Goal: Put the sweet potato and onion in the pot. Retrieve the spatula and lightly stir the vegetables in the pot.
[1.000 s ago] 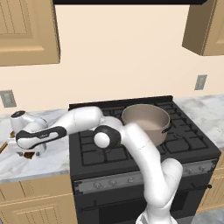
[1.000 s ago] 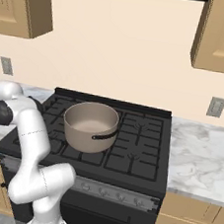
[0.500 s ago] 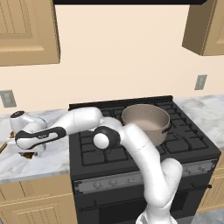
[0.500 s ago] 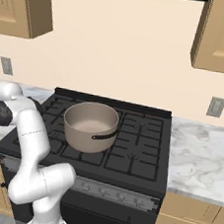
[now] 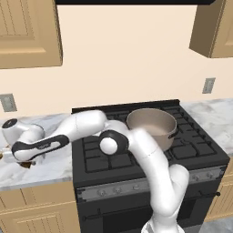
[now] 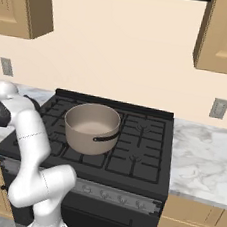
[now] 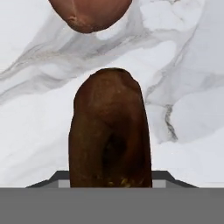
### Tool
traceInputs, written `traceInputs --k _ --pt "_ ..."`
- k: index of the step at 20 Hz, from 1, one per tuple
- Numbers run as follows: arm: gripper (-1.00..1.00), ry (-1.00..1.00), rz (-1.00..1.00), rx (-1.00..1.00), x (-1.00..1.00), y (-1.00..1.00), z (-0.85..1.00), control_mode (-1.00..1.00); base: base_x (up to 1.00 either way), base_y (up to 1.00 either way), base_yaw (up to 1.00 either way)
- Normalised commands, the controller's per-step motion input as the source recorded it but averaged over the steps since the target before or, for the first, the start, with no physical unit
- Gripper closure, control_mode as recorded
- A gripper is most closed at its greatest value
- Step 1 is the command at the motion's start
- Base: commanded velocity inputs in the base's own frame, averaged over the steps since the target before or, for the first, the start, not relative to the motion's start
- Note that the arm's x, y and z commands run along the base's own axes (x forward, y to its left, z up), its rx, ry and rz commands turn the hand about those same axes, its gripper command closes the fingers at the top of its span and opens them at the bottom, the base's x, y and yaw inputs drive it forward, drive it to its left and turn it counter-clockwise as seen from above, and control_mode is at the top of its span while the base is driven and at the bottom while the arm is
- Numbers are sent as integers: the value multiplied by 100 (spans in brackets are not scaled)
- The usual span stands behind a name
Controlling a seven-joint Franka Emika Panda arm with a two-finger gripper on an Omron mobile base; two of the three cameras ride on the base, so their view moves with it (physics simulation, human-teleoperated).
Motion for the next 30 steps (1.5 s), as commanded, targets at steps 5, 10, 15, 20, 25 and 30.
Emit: traceInputs --k 5,10,15,20,25,30 --pt "100 -20 0 5 -100 -24 28 -100 0 0 0" --pt "100 -12 0 5 -91 -37 51 -100 0 0 0" --pt "100 -2 0 8 -59 -53 78 -100 0 0 0" --pt "100 -1 0 7 -19 -70 75 -100 0 0 0" --pt "100 -20 -4 4 -12 -88 30 -100 0 0 0" --pt "100 -30 -3 13 -48 -100 0 -100 0 0 0"
